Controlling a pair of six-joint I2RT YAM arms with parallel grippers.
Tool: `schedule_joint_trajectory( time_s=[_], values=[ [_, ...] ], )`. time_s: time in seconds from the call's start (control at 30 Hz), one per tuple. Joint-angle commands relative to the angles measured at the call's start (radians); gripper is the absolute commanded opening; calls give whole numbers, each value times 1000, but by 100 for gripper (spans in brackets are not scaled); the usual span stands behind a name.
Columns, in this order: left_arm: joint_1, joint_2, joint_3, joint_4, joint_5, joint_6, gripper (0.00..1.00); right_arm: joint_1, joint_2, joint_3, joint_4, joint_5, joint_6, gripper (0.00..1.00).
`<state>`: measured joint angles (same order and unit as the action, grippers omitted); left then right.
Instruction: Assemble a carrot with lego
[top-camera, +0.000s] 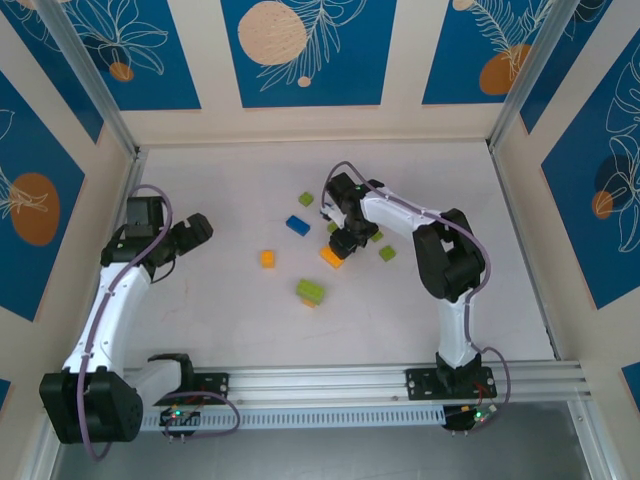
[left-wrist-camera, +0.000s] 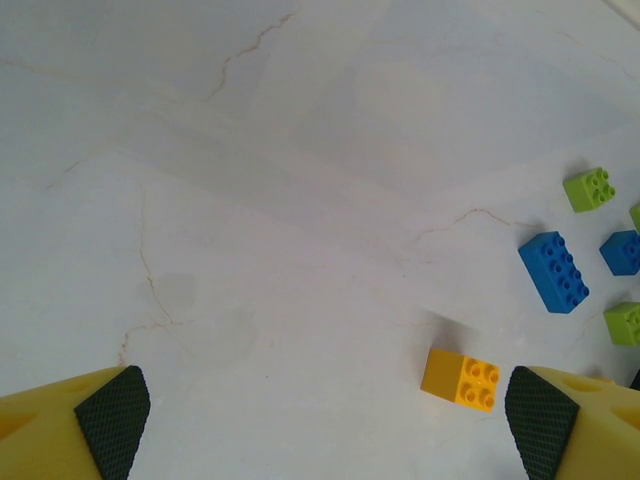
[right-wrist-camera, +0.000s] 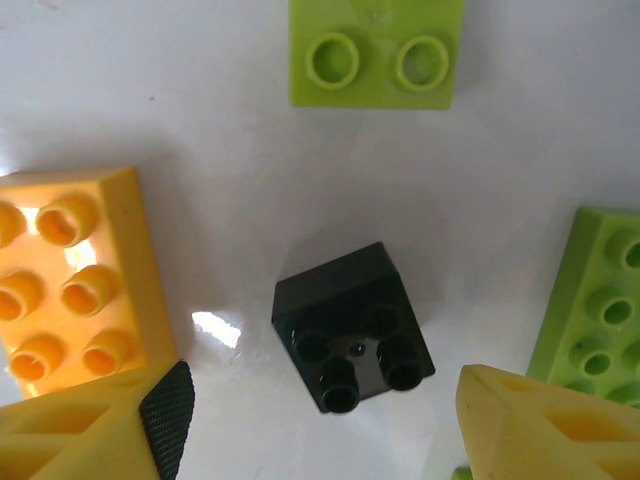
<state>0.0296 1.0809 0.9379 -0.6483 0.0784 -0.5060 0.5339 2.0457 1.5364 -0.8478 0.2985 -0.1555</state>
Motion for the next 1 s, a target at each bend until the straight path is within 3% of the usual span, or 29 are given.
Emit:
schedule_joint_trajectory(
  time_s=[0.0, 0.97],
  values=[
    [6, 5, 7, -11, 9, 23, 95, -11, 17, 28, 7, -53, -22, 69],
    [6, 13, 11, -10, 9, 26, 95, -28, 73, 54, -4, -96, -15, 44]
  ],
)
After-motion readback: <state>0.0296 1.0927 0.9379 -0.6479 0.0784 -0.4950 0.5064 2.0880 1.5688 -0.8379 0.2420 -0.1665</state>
